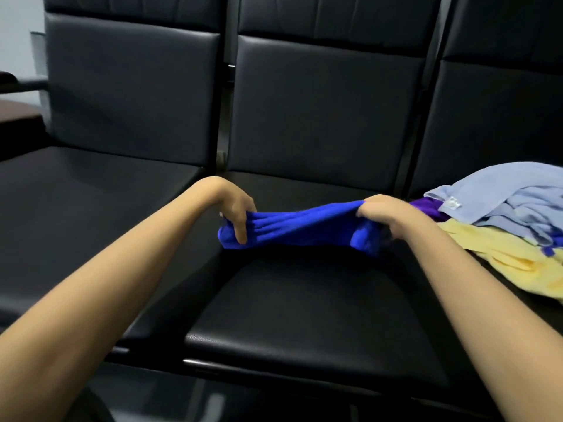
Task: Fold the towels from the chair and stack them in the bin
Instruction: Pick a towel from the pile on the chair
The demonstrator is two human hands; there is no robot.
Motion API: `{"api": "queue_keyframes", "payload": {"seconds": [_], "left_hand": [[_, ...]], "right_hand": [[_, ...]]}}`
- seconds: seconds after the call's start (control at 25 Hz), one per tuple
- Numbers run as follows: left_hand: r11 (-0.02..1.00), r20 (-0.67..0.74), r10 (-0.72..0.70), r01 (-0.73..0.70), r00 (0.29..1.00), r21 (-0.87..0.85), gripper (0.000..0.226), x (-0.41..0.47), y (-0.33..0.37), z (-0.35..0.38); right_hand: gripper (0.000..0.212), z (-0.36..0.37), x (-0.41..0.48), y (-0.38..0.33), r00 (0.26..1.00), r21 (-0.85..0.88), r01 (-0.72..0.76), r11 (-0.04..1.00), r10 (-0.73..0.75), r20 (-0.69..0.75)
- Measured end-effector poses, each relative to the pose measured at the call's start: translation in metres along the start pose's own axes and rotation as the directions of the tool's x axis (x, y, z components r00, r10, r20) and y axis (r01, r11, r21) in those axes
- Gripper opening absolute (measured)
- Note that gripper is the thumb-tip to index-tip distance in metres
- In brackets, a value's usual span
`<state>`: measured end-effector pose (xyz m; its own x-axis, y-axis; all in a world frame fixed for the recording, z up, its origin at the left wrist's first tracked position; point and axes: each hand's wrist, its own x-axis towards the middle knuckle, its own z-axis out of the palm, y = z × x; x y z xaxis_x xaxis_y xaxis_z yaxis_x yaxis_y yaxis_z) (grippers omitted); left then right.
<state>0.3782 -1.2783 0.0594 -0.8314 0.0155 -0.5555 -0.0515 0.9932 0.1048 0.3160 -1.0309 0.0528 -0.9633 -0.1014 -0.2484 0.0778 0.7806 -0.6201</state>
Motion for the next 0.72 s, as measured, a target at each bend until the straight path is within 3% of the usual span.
{"api": "queue_keyframes", "payload": {"seconds": [0.08,0.16,0.2,0.24,0.28,0.32,0.36,0.4,0.44,0.48,0.52,0.56,0.64,0.72], "left_hand": [[0.994,-0.038,-0.054,0.051,0.998,-0.093,0.035,0.000,-0.003,-0.001],[0.888,-0.139,-0.073,0.001,0.988,-0.460,0.029,0.010,0.001,-0.002],[0.693,-0.221,-0.063,-0.117,0.973,-0.711,0.029,0.018,0.006,-0.002],[0.396,-0.321,-0.062,-0.272,0.945,-0.877,0.032,0.025,0.013,-0.006],[0.111,-0.434,-0.098,-0.424,0.895,-0.899,0.036,0.030,0.020,-0.009],[-0.029,-0.563,-0.179,-0.576,0.807,-0.817,0.040,0.035,0.024,-0.015],[-0.015,-0.685,-0.248,-0.710,0.685,-0.704,0.041,0.038,0.025,-0.020],[0.105,-0.790,-0.271,-0.799,0.550,-0.592,0.040,0.041,0.024,-0.023],[0.265,-0.867,-0.241,-0.830,0.436,-0.491,0.038,0.044,0.019,-0.025],[0.424,-0.910,-0.175,-0.805,0.376,-0.414,0.037,0.047,0.012,-0.024],[0.581,-0.924,-0.085,-0.734,0.373,-0.350,0.034,0.048,0.002,-0.023],[0.719,-0.902,0.022,-0.634,0.430,-0.285,0.030,0.049,-0.009,-0.020],[0.913,-0.718,0.166,-0.380,0.676,-0.147,0.010,0.043,-0.023,-0.016],[0.977,-0.435,0.135,-0.191,0.890,-0.089,0.012,0.028,-0.021,-0.013]], "right_hand": [[0.017,-0.005,-0.002,-0.002,0.960,0.337,-0.262,0.904,0.209,0.186],[0.027,-0.008,0.005,-0.003,0.967,0.639,-0.255,0.726,0.181,0.181],[0.027,-0.006,0.011,-0.005,0.985,0.726,-0.165,0.668,0.146,0.091],[0.024,-0.007,0.015,-0.013,0.996,0.721,-0.018,0.693,0.076,-0.048],[0.024,-0.005,0.022,-0.020,0.966,0.646,0.179,0.742,-0.007,-0.259],[0.028,-0.006,0.025,-0.029,0.898,0.620,0.352,0.701,-0.066,-0.435],[0.032,-0.009,0.024,-0.037,0.842,0.630,0.465,0.622,-0.090,-0.532],[0.034,-0.012,0.026,-0.038,0.783,0.591,0.555,0.585,-0.128,-0.608],[0.036,-0.016,0.023,-0.037,0.728,0.495,0.601,0.628,-0.176,-0.662],[0.038,-0.018,0.026,-0.031,0.681,0.354,0.622,0.698,-0.260,-0.685],[0.037,-0.022,0.029,-0.018,0.650,0.202,0.617,0.760,-0.348,-0.675],[0.035,-0.024,0.033,-0.008,0.665,0.074,0.584,0.809,-0.424,-0.614],[0.028,-0.032,0.032,0.008,0.791,-0.191,0.501,0.844,-0.536,-0.295],[0.014,-0.038,0.029,0.014,0.905,-0.471,0.416,0.778,-0.405,0.130]]}}
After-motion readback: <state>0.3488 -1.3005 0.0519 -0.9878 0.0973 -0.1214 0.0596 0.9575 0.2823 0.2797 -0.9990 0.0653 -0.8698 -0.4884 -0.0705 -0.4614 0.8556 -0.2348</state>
